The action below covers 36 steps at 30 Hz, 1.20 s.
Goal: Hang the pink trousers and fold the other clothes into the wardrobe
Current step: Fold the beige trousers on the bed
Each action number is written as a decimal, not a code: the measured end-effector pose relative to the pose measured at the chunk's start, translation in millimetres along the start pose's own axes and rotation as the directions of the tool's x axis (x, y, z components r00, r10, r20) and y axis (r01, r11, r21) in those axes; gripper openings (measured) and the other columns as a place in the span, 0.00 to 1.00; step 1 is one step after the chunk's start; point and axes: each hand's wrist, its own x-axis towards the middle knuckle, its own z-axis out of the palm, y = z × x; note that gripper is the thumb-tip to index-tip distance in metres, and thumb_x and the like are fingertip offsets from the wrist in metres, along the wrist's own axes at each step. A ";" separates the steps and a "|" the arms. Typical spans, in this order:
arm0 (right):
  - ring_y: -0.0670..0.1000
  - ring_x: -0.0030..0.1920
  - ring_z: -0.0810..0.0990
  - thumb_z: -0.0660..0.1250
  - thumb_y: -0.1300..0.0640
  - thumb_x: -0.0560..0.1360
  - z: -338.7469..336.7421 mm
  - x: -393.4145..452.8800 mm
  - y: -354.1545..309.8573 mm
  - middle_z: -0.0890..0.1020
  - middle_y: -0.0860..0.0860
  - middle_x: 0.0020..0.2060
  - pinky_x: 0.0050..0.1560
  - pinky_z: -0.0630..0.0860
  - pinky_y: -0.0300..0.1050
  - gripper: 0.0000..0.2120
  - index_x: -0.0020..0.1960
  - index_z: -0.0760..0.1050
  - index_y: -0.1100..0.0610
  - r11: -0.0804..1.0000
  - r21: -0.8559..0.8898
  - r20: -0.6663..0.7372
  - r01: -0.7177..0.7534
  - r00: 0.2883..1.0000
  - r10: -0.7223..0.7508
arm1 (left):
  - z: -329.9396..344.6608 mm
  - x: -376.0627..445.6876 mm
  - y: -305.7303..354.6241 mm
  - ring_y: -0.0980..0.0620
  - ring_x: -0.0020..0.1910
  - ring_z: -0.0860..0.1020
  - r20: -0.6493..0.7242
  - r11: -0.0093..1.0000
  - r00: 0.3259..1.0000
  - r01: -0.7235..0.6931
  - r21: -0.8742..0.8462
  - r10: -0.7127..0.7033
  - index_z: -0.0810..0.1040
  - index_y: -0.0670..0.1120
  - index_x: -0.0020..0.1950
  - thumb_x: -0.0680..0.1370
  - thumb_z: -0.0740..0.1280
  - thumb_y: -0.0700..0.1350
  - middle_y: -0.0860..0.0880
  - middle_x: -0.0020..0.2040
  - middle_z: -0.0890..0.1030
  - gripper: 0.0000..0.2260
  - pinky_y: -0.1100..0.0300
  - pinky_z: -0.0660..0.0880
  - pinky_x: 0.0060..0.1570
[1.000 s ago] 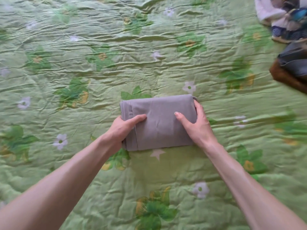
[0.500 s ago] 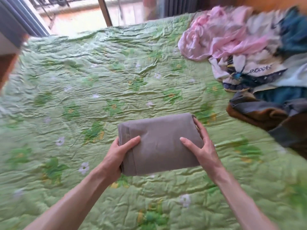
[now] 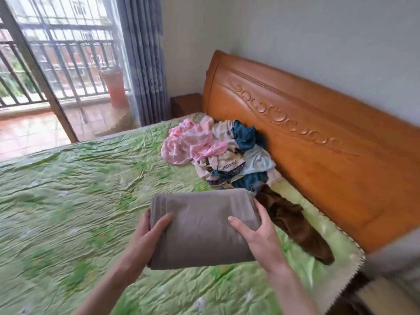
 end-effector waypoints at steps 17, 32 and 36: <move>0.47 0.56 0.84 0.78 0.39 0.70 -183.4 -158.0 -36.1 0.84 0.43 0.59 0.58 0.80 0.49 0.30 0.70 0.74 0.40 0.971 0.238 -0.489 -0.017 0.862 0.135 | 191.5 -70.0 86.4 0.48 0.53 0.86 0.522 0.998 0.852 -0.067 0.013 0.050 0.77 0.56 0.66 0.78 0.74 0.53 0.51 0.56 0.87 0.17 0.46 0.84 0.53; 0.47 0.54 0.83 0.77 0.50 0.74 -327.8 -266.1 -24.2 0.81 0.46 0.57 0.47 0.78 0.44 0.26 0.68 0.70 0.45 0.947 0.304 -0.805 0.105 0.560 0.196 | 387.7 -152.6 97.6 0.48 0.52 0.86 0.801 0.983 0.599 -0.154 0.096 0.016 0.79 0.53 0.65 0.76 0.75 0.57 0.49 0.56 0.86 0.19 0.51 0.82 0.48; 0.45 0.52 0.84 0.77 0.50 0.75 -355.2 -282.9 -22.9 0.82 0.45 0.57 0.45 0.79 0.43 0.26 0.68 0.70 0.46 0.951 0.279 -0.856 0.134 0.484 0.184 | 428.3 -171.8 103.6 0.50 0.47 0.87 0.838 0.985 0.545 -0.158 0.076 0.023 0.79 0.50 0.64 0.77 0.74 0.54 0.47 0.53 0.87 0.17 0.58 0.81 0.39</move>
